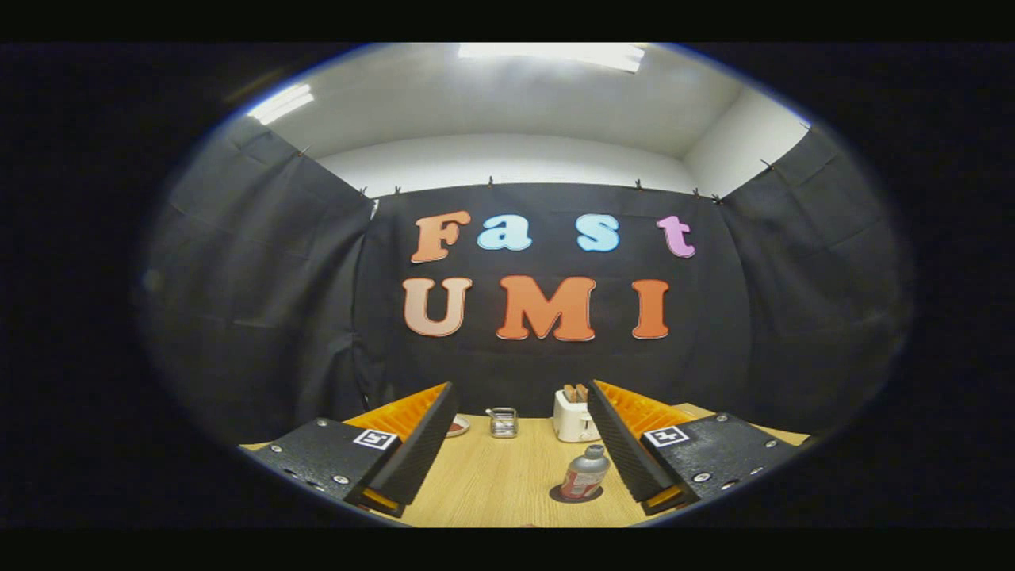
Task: Take the bottle from table, then pour the juice into the cup, finally place the bottle on the coaster
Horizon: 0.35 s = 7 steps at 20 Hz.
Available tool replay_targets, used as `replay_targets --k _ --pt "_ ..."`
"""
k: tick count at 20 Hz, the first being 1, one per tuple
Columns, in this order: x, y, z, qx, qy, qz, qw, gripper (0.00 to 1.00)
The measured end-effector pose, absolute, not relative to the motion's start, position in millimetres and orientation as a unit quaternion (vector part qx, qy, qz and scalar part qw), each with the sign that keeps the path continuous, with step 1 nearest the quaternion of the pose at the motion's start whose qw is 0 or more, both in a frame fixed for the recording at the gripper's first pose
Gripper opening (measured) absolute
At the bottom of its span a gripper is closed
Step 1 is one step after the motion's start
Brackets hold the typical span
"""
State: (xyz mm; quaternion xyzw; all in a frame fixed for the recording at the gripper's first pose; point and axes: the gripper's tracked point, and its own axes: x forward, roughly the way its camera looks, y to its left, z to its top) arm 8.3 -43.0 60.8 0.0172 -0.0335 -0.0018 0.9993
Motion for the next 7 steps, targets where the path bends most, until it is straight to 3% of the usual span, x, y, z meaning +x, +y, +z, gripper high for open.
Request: replay_targets --k 7 --pt "4 -30 79 0.019 -0.053 0.02 0.998 0.97"
